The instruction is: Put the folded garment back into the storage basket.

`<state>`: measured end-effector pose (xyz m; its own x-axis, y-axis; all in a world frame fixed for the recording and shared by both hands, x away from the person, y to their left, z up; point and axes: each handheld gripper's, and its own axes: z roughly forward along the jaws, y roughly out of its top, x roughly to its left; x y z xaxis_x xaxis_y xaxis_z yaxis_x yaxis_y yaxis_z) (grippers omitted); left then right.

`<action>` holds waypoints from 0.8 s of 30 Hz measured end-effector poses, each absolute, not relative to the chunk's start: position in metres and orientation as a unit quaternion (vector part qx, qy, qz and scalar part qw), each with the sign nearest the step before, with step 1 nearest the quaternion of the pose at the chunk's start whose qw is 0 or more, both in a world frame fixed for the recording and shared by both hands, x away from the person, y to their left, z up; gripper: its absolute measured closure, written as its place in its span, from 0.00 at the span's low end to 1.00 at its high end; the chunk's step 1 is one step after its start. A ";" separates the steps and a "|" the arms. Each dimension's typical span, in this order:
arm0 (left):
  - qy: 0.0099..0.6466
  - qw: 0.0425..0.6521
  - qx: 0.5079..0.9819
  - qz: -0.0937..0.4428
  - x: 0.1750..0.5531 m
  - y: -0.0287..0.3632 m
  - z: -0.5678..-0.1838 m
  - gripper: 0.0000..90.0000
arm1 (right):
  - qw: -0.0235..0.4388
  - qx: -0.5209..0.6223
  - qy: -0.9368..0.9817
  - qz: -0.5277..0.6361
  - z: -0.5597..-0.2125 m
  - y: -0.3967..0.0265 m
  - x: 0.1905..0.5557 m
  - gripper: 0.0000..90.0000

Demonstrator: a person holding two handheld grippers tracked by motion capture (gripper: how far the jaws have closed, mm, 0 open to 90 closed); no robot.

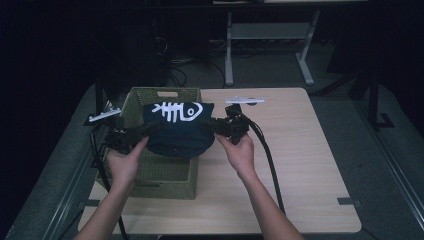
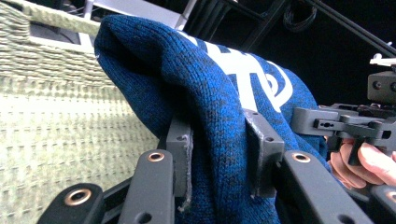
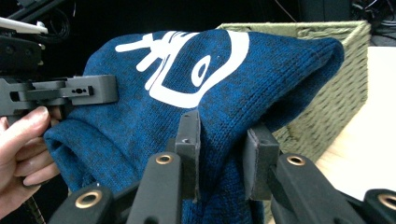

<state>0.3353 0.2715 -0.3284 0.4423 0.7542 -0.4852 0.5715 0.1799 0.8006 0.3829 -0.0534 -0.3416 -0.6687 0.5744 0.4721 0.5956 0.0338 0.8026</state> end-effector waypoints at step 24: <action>0.556 0.535 0.631 0.087 0.334 0.327 -0.342 0.74 | 0.039 -0.390 -0.739 -0.548 -0.357 0.012 0.394 0.79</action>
